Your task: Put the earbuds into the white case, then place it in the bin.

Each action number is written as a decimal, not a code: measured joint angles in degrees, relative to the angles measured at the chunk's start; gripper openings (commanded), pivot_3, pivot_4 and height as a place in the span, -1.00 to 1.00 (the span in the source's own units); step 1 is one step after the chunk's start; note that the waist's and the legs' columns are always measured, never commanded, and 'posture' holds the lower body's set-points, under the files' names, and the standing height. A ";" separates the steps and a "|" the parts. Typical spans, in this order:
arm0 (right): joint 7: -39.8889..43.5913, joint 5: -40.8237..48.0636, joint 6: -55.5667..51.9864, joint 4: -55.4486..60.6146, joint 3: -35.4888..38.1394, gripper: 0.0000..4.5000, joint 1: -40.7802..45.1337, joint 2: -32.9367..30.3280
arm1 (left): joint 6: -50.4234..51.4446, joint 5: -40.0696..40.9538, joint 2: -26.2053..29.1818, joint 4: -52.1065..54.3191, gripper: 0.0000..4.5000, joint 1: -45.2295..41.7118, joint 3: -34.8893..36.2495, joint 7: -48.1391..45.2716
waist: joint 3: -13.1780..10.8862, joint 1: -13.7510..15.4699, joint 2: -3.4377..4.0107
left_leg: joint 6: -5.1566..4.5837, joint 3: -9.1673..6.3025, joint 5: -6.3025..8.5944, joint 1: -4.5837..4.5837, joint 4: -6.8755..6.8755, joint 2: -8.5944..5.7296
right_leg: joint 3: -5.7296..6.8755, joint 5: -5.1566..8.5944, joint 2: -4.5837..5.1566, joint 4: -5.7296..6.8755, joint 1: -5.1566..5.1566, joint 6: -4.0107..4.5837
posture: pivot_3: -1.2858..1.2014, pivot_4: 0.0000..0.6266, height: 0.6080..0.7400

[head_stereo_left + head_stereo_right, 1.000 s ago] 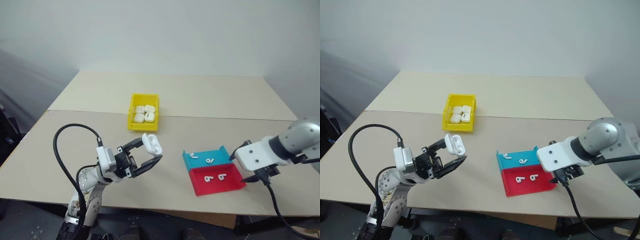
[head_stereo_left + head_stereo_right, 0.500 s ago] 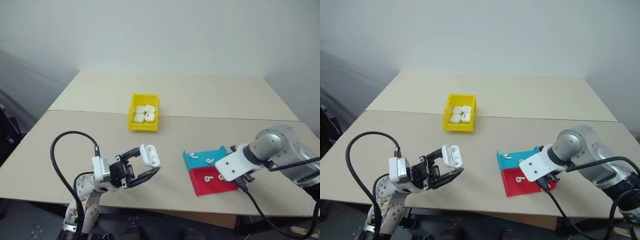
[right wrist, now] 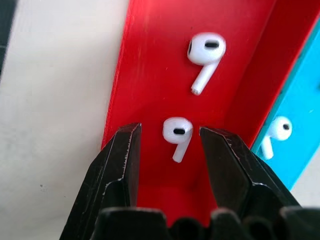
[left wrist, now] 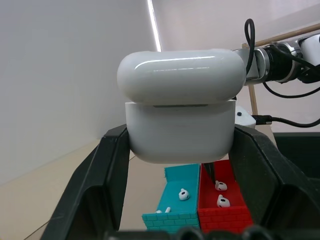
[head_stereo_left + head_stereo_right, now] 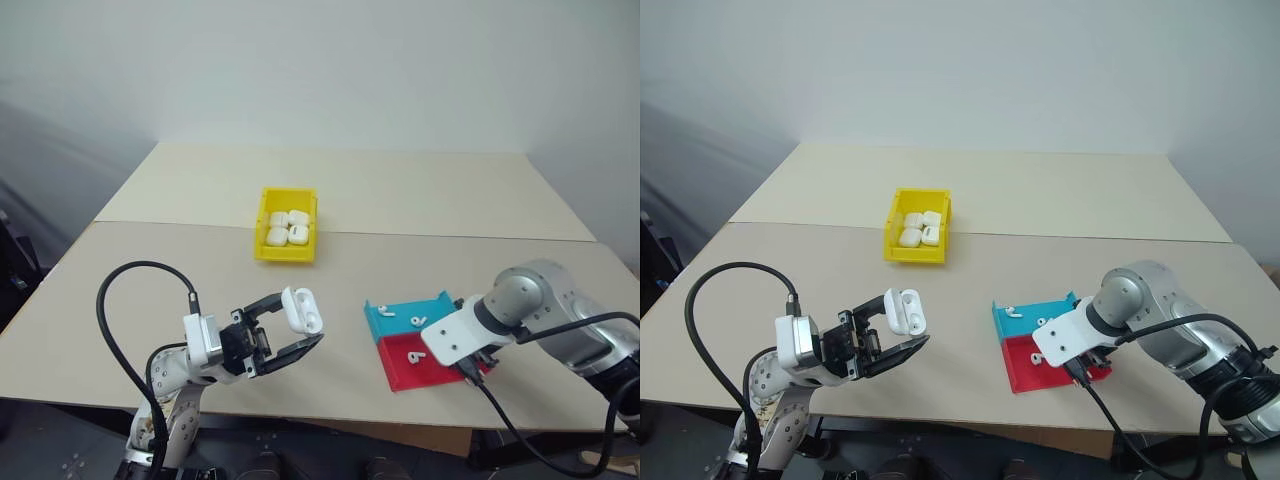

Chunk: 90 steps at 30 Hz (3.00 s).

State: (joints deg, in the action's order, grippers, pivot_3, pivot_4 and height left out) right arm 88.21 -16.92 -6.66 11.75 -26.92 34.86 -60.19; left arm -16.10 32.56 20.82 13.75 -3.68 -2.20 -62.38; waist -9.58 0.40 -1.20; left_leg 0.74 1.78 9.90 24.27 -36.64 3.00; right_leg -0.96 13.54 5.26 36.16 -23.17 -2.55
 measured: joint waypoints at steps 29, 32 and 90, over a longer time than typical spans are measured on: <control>-0.18 -3.94 1.49 -3.95 -0.02 -0.06 0.10 3.59 | 0.39 -0.89 0.57 0.73 0.22 0.27 0.26 1.13 | 0.00 -0.17 0.00 | 0.00 -0.01 0.00 -0.01 0.00 0.01 | 0.00 -0.03 -0.01 0.01 0.01 -0.06 | 0.03 -0.52 1.00; -0.14 -4.30 1.77 -4.12 -0.02 -0.36 0.10 3.61 | 0.39 -0.90 0.61 0.72 0.22 0.30 0.26 1.07 | 0.00 -0.17 0.00 | 0.00 -0.01 0.00 -0.02 0.00 0.01 | 0.01 -0.03 -0.02 0.00 0.01 -0.05 | 0.03 -0.52 1.00; -8.34 47.72 -24.03 7.37 41.77 -0.67 7.18 10.56 | 20.67 10.42 4.54 11.59 0.22 -14.77 0.56 6.75 | 0.03 -0.47 -0.07 | -0.05 -0.08 0.02 0.00 0.00 0.04 | 0.04 -0.13 -0.09 0.02 0.08 -0.18 | 0.03 -0.52 1.00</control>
State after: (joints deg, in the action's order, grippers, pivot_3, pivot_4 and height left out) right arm 79.87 30.79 -30.69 19.12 14.85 42.05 -49.63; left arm 4.58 42.99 25.36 25.34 -18.45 -1.64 -55.63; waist -9.56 -0.07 -1.27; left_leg 0.69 1.69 9.93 24.27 -36.64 3.04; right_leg -0.92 13.42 5.18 36.18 -23.09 -2.73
